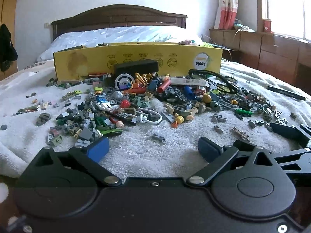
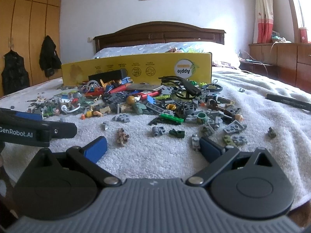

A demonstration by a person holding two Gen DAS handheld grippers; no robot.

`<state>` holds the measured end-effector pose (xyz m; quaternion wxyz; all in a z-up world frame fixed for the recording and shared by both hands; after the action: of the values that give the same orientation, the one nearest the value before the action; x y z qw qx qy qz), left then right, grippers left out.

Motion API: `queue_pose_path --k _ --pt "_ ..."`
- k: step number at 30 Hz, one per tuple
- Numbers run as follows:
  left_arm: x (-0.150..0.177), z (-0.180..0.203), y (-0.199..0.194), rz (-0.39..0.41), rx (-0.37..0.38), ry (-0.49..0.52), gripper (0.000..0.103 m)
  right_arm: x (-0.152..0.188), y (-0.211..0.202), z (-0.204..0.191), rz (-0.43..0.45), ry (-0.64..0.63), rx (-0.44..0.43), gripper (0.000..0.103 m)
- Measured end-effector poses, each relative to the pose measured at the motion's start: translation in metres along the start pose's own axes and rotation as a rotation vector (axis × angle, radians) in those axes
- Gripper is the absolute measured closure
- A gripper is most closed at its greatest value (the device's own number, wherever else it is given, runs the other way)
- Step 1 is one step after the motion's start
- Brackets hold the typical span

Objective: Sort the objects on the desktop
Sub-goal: 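Move both tools over the scattered Lego pile, then close the left tool on a small grey brick while the right tool grasps a grey piece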

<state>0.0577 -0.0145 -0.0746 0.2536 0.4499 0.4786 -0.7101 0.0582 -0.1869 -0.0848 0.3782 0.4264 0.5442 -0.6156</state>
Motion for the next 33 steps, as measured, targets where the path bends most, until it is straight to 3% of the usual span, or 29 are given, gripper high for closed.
queue_pose_path --k 11,18,22,30,33 --pt "-0.005 0.008 -0.008 0.047 0.055 0.005 0.022 0.005 -0.012 0.001 0.05 -0.019 0.007 0.0" --pt "-0.008 0.021 -0.011 0.06 0.081 0.04 0.022 0.006 -0.014 0.001 0.06 -0.03 -0.005 0.0" --pt "-0.012 0.034 -0.013 0.065 0.145 0.039 0.023 0.006 -0.015 0.002 0.063 -0.026 -0.016 0.0" --pt "-0.014 0.076 -0.005 0.045 0.254 0.139 0.02 0.002 -0.036 0.021 0.062 -0.076 -0.047 0.0" --pt "-0.011 0.089 -0.002 0.033 0.298 0.152 0.025 0.008 -0.04 0.034 0.037 -0.058 -0.064 0.0"
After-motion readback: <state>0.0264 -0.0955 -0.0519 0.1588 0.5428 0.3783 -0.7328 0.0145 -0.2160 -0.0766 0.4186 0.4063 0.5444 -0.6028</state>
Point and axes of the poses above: each gripper's, at about its wrist camera, not at the fingertips, and y roughly the way its jaws point, z to its right, x to its underside, the point moved 9 cm from there along y, roughly the way its jaws point, and after that the axes turned 15 degrees about x, right-handed, at the moved point
